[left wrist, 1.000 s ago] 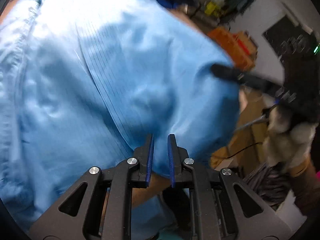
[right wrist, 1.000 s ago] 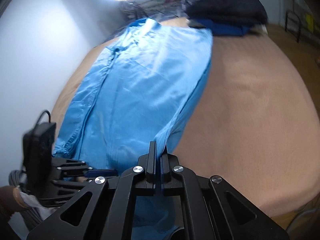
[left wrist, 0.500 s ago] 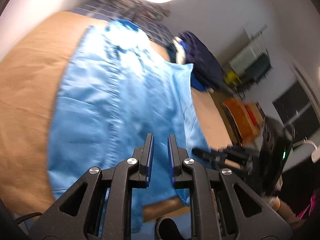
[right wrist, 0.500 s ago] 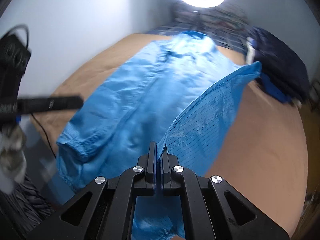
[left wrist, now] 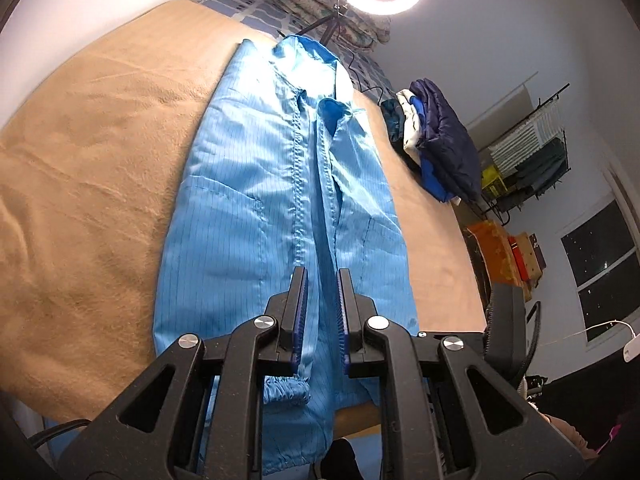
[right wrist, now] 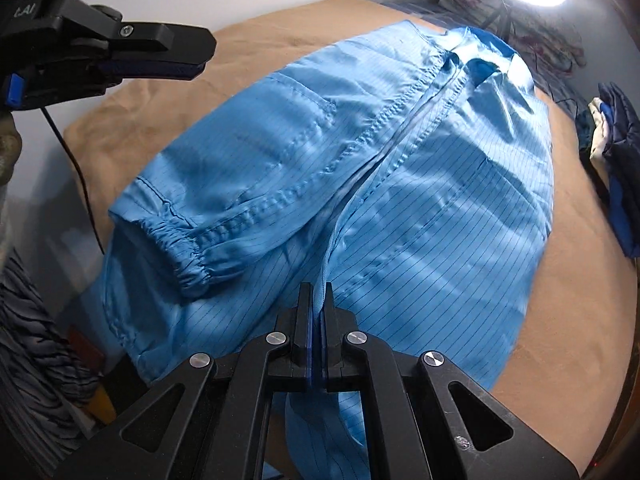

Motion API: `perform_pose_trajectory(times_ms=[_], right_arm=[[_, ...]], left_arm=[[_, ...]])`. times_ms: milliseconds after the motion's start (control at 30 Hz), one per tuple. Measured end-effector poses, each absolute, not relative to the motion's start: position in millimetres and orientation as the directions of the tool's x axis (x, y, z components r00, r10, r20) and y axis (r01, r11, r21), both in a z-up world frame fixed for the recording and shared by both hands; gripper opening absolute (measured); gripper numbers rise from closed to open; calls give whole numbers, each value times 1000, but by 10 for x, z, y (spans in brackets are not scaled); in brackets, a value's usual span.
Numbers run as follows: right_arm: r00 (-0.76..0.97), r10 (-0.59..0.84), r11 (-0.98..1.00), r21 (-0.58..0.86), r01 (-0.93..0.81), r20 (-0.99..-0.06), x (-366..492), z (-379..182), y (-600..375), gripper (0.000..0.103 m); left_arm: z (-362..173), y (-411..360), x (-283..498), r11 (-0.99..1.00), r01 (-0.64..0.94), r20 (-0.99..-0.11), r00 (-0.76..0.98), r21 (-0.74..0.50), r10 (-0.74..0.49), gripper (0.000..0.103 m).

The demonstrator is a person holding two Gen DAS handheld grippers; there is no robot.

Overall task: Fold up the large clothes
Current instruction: 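Open both tools and lift them off the narrowed jacket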

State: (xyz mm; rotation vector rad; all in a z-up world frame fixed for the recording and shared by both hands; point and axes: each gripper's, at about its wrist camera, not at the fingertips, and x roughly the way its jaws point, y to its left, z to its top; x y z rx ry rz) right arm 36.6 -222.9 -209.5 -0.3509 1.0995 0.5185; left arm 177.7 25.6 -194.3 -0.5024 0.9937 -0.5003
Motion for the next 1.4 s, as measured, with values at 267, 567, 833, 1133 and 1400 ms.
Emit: perform_pose_trajectory(times_ms=[267,567,833,1133,1400], right_arm=[[292,375,790,138,-597,-880,210,-1913,-2428,8],[362,491,837,315,-448,-792,-30,-1633,-3328,11],[288,511,845,413,-339,-810,-124,-2025,-3527,11],[150,486,744,317,-589,-861,-539,-2142,-2899,11],[381,501,861,405,-306,-777,-102,-1864,-3640,61]], left_arm=[[-2044,70,1792,776,184,-675,400,-604,-620,11],[-2154,-234,1745,767,217,-695,327,-605,-640,31],[-2241,-588,1726,769,263,-724,263,-583,-638,31],[-2404,-557,1718,787,239,-751,240,-569,-616,31],[-2561,-672,1696,776,240,-760,174,-584,-626,31]])
